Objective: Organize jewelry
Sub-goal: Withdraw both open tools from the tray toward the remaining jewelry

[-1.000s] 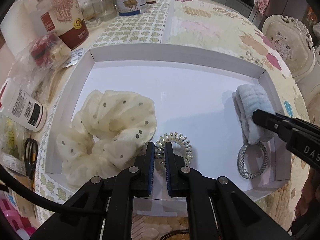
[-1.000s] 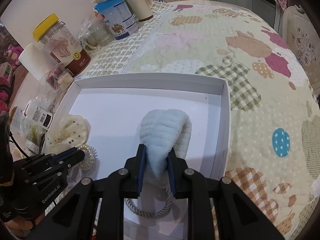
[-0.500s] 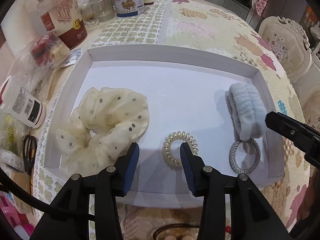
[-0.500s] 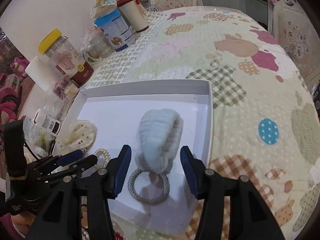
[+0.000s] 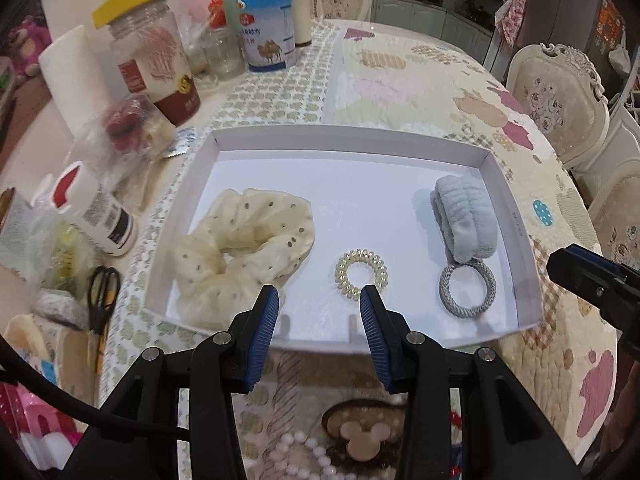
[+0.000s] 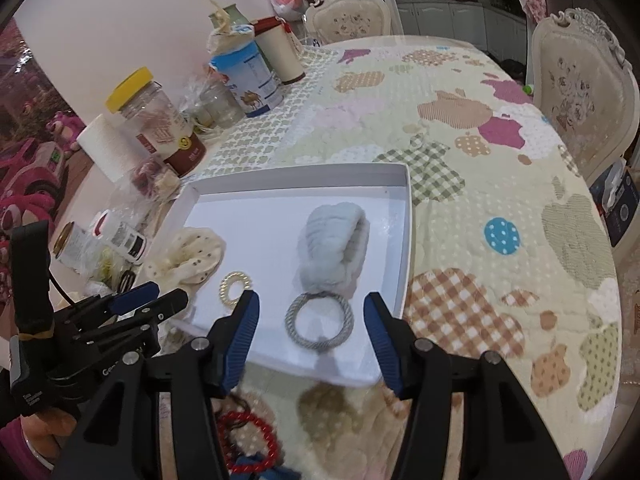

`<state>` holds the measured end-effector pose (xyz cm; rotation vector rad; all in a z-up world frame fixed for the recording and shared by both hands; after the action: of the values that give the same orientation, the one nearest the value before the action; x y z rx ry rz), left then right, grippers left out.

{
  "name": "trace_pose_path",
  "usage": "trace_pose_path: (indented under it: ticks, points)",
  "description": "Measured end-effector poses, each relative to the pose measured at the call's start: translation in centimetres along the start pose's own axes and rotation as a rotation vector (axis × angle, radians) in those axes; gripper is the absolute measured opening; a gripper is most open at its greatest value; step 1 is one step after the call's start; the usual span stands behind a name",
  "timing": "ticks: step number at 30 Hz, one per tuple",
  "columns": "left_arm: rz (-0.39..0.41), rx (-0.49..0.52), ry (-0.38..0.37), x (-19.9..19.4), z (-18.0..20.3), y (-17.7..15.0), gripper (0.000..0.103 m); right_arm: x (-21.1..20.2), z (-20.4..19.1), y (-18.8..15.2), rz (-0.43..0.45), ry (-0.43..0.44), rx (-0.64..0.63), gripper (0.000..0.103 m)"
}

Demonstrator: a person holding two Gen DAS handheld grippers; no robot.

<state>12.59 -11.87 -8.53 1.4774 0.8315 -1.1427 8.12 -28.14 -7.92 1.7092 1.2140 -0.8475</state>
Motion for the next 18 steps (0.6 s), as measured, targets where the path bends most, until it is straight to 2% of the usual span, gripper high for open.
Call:
trace_pose_path:
  ticks: [18]
  points:
    - [0.082,0.008,0.021,-5.3,-1.5,-4.5,0.032,-4.9,-4.0,-5.2,0.058,-0.016,-0.028,0.059]
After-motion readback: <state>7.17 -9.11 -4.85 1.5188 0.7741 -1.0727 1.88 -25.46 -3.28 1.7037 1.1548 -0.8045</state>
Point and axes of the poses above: each gripper's, at about its wrist camera, not at the fingertips, and x roughly the way its jaws point, z to its right, y to its top, the point moved 10 cm from there along x, roughly the way its jaws point, and after that the axes turned 11 degrees about -z, right-handed, at the moved point
